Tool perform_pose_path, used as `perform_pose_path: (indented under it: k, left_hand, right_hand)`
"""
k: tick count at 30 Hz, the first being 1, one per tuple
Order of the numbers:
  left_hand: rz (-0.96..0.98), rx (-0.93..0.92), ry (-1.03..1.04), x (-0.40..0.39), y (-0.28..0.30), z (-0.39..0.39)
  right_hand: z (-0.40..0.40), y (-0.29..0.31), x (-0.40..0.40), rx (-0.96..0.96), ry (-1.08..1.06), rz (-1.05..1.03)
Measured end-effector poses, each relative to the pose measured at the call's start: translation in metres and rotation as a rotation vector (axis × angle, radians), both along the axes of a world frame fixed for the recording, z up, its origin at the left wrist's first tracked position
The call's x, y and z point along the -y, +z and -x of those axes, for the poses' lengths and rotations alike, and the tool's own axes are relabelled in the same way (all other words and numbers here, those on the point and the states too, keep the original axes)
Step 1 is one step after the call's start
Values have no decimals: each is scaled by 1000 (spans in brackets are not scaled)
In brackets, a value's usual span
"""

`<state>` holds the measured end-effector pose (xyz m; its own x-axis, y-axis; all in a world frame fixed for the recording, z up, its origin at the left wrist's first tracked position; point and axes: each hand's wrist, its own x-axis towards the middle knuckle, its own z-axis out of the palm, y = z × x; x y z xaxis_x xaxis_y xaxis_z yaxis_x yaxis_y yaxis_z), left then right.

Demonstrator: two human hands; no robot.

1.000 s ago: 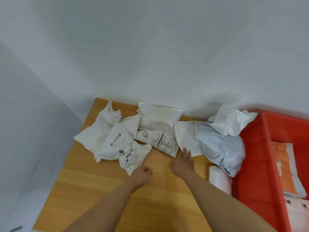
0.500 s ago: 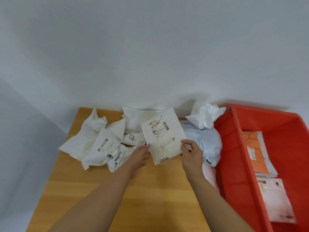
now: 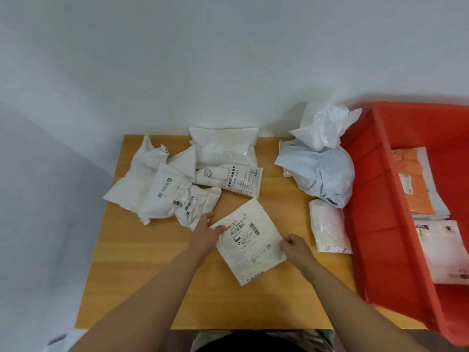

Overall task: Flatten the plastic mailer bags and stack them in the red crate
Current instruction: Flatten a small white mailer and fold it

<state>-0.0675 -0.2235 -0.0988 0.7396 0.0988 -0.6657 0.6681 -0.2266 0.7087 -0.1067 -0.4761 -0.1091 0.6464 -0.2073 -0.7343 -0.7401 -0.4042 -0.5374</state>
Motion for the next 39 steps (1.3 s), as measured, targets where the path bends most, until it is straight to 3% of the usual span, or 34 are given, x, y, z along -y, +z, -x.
perform_pose_path:
  k: [5, 11, 15, 19, 28, 39]
  left_hand:
    - [-319, 98, -311, 21, -2, 10]
    - [-512, 158, -761, 33, -22, 31]
    - [-574, 257, -871, 41, -36, 26]
    - [-649, 309, -1055, 49, -48, 15]
    - [-711, 253, -1164, 56, -63, 7]
    - [-669, 456, -1168, 46, -81, -17]
  right_hand:
    - [6, -14, 15, -20, 178, 179]
    - [3, -22, 27, -153, 525, 349]
    - [-9, -18, 28, 100, 704, 530]
    - [-22, -22, 22, 214, 1110, 398]
    - [-59, -54, 12, 327, 1431, 425]
    - [-72, -74, 7, 404, 1359, 473]
